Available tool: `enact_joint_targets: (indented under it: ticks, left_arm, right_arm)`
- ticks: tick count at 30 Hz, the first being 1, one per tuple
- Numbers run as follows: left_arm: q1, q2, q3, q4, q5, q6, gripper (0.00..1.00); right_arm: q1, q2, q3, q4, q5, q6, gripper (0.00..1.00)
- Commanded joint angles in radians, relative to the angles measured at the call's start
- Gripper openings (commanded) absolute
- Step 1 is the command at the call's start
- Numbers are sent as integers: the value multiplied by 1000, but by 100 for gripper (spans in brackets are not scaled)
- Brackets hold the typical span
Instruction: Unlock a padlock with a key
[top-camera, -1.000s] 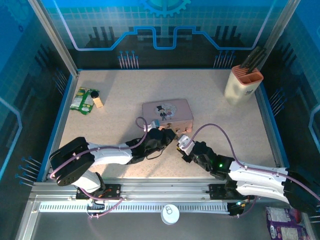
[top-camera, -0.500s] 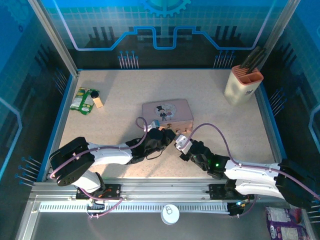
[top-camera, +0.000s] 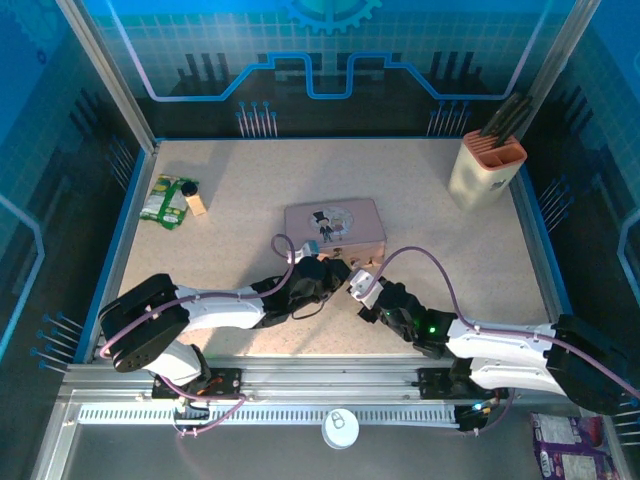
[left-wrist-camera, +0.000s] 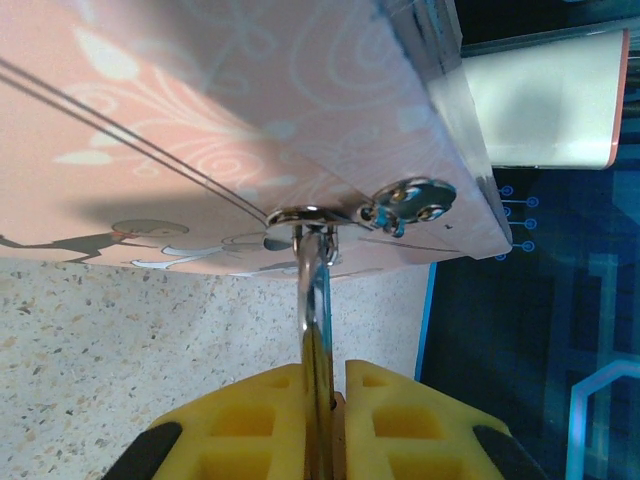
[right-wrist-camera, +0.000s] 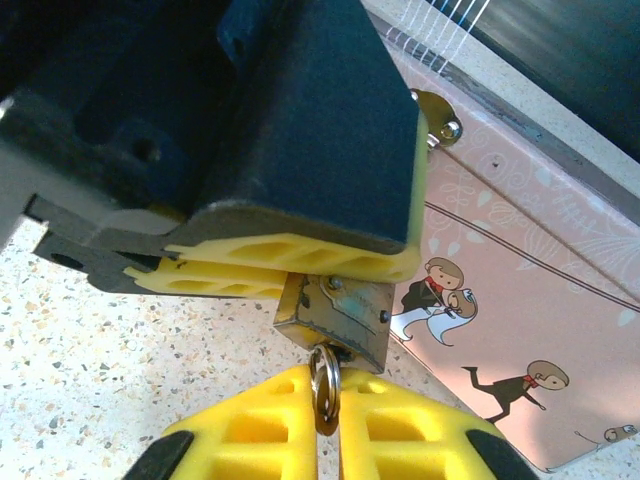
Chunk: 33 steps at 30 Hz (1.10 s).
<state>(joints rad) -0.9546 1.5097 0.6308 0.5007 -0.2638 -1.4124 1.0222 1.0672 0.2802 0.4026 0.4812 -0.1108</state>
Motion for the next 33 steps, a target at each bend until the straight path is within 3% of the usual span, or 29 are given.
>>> enact_joint_targets:
  ticks: [1,6,14,24,33]
  left_arm:
    - [-7,-24,29,65,20,20,0]
    - [-12,-11,36,65,25,17,0]
    - [-13,-9,38,65,25,22,0]
    - [-13,-6,36,56,21,38,0]
    - [-13,7,29,40,11,55,0]
  right_arm:
    - [14,22,25,61,-20,36,15]
    - [15,42,33,75,-18,33,16]
    - [6,14,44,42,-73,86,6]
    - [-35,13,73,-18,-263,313,0]
    - [-148,60,48,80,-482,684,0]
